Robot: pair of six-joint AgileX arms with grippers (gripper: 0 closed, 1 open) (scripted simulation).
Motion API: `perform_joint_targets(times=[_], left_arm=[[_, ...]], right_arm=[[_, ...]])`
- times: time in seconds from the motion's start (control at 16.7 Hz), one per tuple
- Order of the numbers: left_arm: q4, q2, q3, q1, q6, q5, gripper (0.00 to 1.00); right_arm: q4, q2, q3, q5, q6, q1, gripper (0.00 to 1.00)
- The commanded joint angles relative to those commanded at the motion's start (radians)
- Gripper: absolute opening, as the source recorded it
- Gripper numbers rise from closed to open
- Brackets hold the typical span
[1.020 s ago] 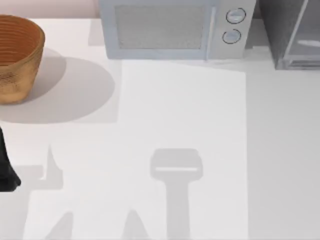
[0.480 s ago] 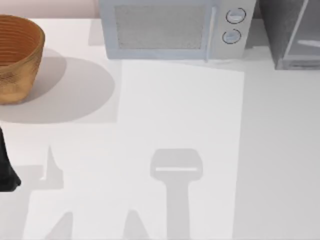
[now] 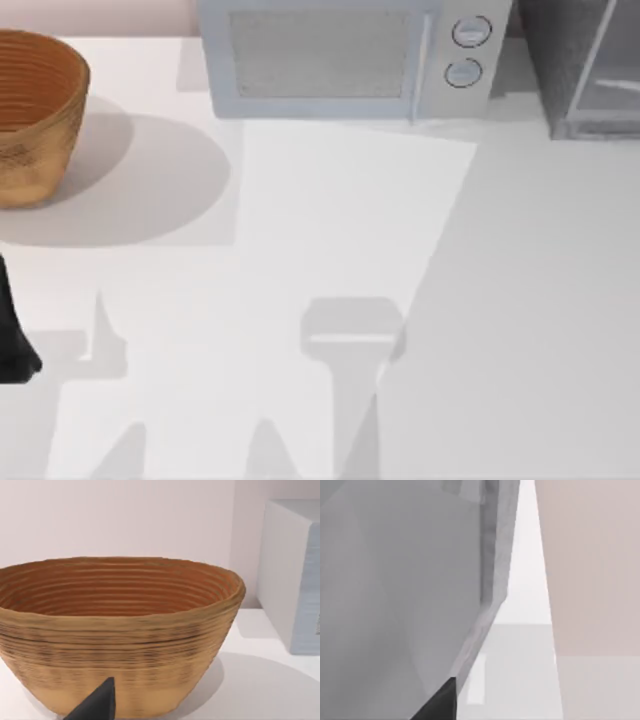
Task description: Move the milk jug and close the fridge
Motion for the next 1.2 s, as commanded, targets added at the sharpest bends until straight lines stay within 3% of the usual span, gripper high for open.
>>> perform_joint_targets(times=[0.9,1.2], left_arm=[[0.0,0.0,0.0,0.0,0.0,0.0,1.0],[0.0,0.0,0.0,0.0,0.0,0.0,1.0]], right_arm=[[0.241,-0.15,-0.204,0.571,0.467,0.714,1.0],[0.268,-0.168,-0.236,0.609,0.509,0.763,1.0]])
